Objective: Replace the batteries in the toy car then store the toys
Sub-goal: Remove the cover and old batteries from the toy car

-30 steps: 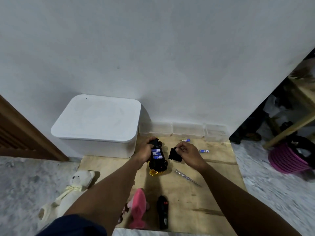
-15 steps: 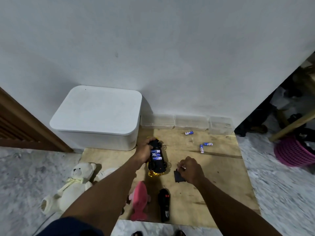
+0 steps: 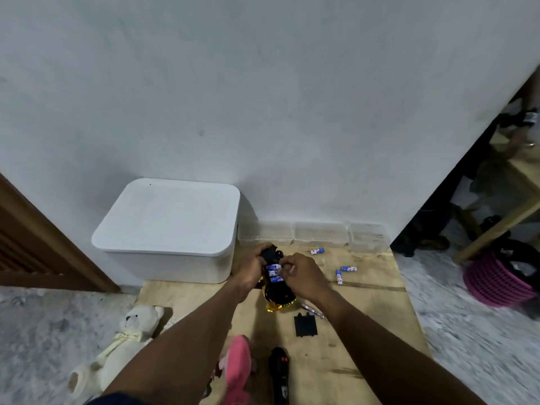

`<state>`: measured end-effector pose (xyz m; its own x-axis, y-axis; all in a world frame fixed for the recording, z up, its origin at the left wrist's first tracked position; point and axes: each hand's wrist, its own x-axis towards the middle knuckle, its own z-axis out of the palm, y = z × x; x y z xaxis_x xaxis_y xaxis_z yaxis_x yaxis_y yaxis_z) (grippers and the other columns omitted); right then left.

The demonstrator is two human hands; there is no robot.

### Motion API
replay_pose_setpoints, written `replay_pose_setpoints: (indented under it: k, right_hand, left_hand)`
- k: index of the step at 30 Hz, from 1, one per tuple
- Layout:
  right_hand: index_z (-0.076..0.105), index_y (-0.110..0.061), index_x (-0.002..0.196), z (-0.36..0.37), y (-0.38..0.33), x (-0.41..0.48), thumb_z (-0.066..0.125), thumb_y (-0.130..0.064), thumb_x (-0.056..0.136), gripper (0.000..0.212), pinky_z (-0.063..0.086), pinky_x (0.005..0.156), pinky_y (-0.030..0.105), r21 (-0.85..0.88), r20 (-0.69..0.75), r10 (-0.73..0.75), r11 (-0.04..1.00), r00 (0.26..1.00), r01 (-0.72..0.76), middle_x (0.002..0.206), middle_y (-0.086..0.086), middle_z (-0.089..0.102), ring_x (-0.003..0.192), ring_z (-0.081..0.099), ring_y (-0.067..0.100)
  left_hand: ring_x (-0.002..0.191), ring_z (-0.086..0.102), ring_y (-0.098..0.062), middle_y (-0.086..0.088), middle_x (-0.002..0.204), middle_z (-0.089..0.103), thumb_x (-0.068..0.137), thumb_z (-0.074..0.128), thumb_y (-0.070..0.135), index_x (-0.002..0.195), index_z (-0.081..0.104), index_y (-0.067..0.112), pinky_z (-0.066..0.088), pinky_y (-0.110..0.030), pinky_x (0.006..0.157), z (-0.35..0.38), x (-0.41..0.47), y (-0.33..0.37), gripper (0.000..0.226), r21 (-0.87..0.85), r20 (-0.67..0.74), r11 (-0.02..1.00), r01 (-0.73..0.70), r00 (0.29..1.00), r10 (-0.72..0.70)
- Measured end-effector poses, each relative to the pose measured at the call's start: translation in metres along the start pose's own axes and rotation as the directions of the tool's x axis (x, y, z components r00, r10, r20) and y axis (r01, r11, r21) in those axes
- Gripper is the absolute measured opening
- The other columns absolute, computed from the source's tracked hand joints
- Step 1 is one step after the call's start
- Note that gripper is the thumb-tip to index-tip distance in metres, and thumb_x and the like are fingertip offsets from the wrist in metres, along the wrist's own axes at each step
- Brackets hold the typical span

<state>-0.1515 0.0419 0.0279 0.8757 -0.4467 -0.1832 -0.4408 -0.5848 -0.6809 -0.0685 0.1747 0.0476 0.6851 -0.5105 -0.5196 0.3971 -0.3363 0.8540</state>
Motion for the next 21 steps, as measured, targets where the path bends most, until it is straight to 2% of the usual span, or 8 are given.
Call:
replay_pose_setpoints:
  k: [3, 6, 11, 17, 21]
  right_hand:
    - [0.067, -0.016, 0.125, 0.004, -0.011, 0.0, 0.064, -0.022, 0.094, 0.032, 0.053, 0.088, 0.029, 0.066, -0.093, 0.083, 0.995, 0.992, -0.077, 0.117, 0.001, 0.07, 0.103, 0.065, 0.016]
    - [0.068, -0.011, 0.124, 0.006, -0.015, 0.002, 0.065, -0.015, 0.092, 0.032, 0.053, 0.09, 0.026, 0.187, -0.136, 0.155, 0.974, 0.979, -0.128, 0.114, 0.006, 0.074, 0.102, 0.068, 0.017]
    - [0.075, -0.009, 0.109, 0.003, -0.017, 0.003, 0.07, -0.011, 0.088, 0.022, 0.047, 0.077, 0.018, 0.312, -0.138, 0.245, 0.93, 0.96, -0.193, 0.105, 0.005, 0.075, 0.088, 0.064, 0.011]
    - [0.072, -0.017, 0.091, 0.0, -0.013, 0.006, 0.069, -0.012, 0.087, 0.007, 0.055, 0.084, 0.029, 0.454, -0.006, 0.315, 0.846, 0.949, -0.278, 0.1, 0.002, 0.071, 0.095, 0.067, 0.019]
    - [0.07, -0.016, 0.096, 0.0, -0.009, 0.005, 0.072, -0.018, 0.087, 0.009, 0.058, 0.087, 0.037, 0.523, 0.005, 0.337, 0.802, 0.941, -0.29, 0.101, 0.004, 0.073, 0.094, 0.069, 0.02]
  left_hand:
    - [0.091, 0.059, -0.023, -0.006, 0.124, 0.059, 0.092, 0.03, -0.003, 0.135, 0.053, 0.034, 0.056, -0.042, 0.082, 0.004, -0.002, 0.006, 0.061, -0.011, 0.004, 0.999, -0.037, 0.999, 0.037]
    - [0.088, 0.059, -0.02, -0.006, 0.126, 0.058, 0.093, 0.03, -0.004, 0.138, 0.051, 0.033, 0.055, -0.035, 0.077, 0.006, -0.004, 0.011, 0.062, -0.035, 0.0, 0.997, -0.065, 0.998, 0.065]
    - [0.091, 0.06, -0.023, -0.01, 0.132, 0.056, 0.095, 0.03, -0.005, 0.142, 0.047, 0.031, 0.056, -0.033, 0.071, 0.006, -0.007, 0.009, 0.062, -0.055, 0.0, 0.995, -0.081, 0.997, 0.081]
    - [0.091, 0.06, -0.022, -0.011, 0.134, 0.056, 0.097, 0.031, -0.005, 0.149, 0.04, 0.034, 0.055, -0.032, 0.071, 0.004, -0.008, 0.005, 0.066, -0.055, 0.016, 0.995, -0.087, 0.996, 0.088]
    - [0.09, 0.059, -0.019, -0.011, 0.137, 0.053, 0.1, 0.029, -0.003, 0.151, 0.036, 0.035, 0.054, -0.029, 0.071, 0.004, -0.009, 0.009, 0.065, -0.029, 0.042, 0.995, -0.091, 0.995, 0.092]
